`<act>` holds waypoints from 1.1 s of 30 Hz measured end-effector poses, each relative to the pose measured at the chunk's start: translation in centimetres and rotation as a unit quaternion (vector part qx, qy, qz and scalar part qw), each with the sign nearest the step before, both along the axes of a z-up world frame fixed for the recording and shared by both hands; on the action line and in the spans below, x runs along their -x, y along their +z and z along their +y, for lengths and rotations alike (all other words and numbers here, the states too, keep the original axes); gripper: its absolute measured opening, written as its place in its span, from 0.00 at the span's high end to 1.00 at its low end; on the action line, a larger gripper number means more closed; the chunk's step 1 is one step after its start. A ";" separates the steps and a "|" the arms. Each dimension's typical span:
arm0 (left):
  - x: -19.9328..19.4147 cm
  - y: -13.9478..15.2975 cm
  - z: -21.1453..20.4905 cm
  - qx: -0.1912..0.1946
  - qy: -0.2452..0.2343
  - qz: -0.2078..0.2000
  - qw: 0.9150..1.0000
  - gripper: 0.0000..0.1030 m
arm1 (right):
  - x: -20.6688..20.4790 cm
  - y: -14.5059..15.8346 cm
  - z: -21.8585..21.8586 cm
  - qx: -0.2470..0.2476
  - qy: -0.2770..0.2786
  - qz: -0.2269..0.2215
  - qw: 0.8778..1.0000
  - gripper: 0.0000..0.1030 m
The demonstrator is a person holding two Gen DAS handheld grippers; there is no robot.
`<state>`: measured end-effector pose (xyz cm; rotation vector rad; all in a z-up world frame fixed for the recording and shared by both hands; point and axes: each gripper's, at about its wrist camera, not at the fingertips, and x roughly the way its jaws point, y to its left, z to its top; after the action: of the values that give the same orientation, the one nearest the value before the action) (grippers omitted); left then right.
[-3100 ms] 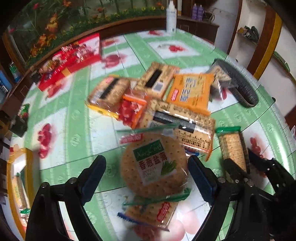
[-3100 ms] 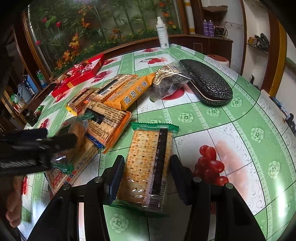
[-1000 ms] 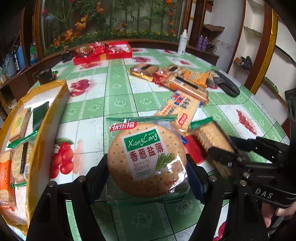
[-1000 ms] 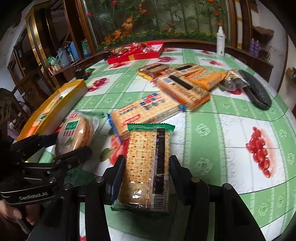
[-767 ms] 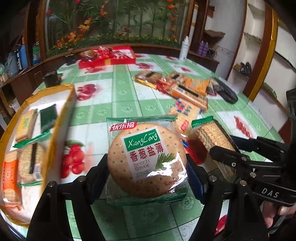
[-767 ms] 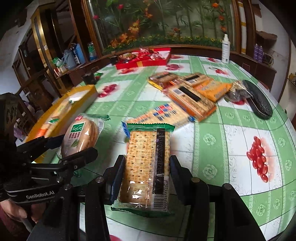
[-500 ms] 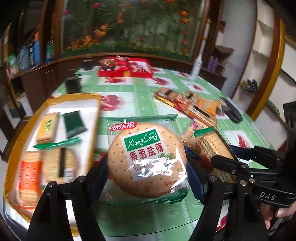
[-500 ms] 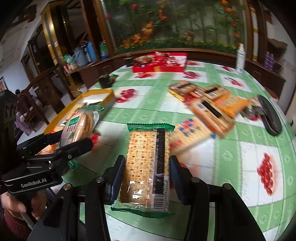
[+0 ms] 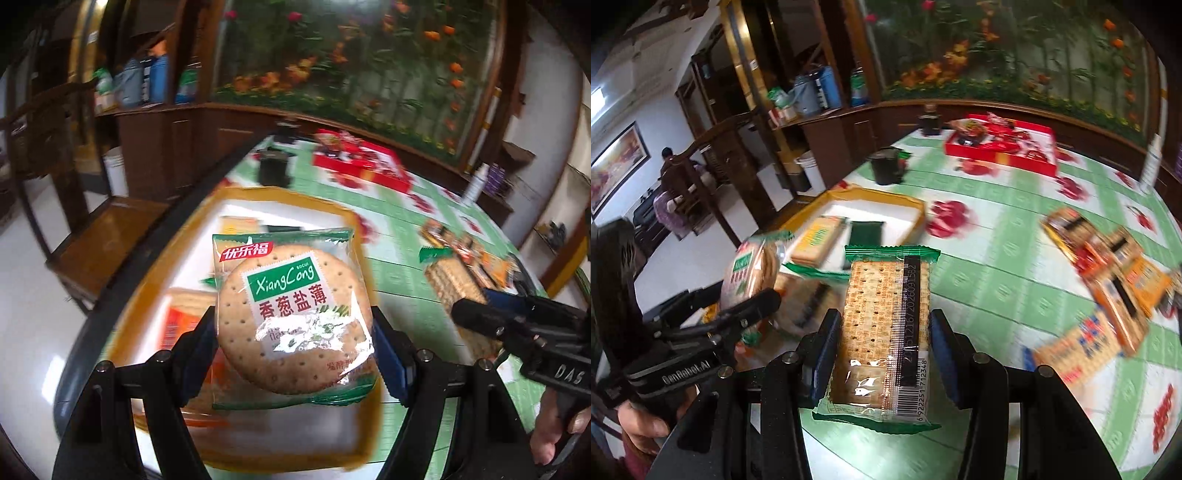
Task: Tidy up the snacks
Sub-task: 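Carry the XiangCong bag with the left tool toward the tray while the right carries the long pack, then release the XiangCong bag into the tray with the left tool while the right releases the long pack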
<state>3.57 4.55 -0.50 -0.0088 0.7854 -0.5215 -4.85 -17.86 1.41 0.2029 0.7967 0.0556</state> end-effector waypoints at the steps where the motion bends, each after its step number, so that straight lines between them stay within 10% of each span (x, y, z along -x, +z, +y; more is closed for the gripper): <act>1: -0.1 -0.2 0.4 0.001 0.003 0.003 1.000 0.26 | -0.5 0.0 0.4 0.000 0.004 0.002 1.000 0.49; 15: -0.4 -2.7 1.9 -0.028 0.010 0.027 0.999 0.26 | -11.4 -3.8 5.3 -0.013 0.025 0.065 0.997 0.49; 33: -0.4 -2.8 1.9 -0.027 0.014 0.044 0.999 0.24 | -11.0 -4.3 4.0 -0.064 0.017 0.056 0.996 0.43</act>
<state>3.94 6.44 -3.28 0.0084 0.8849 -0.4761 6.18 -13.90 -2.92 0.3150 0.9100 0.1287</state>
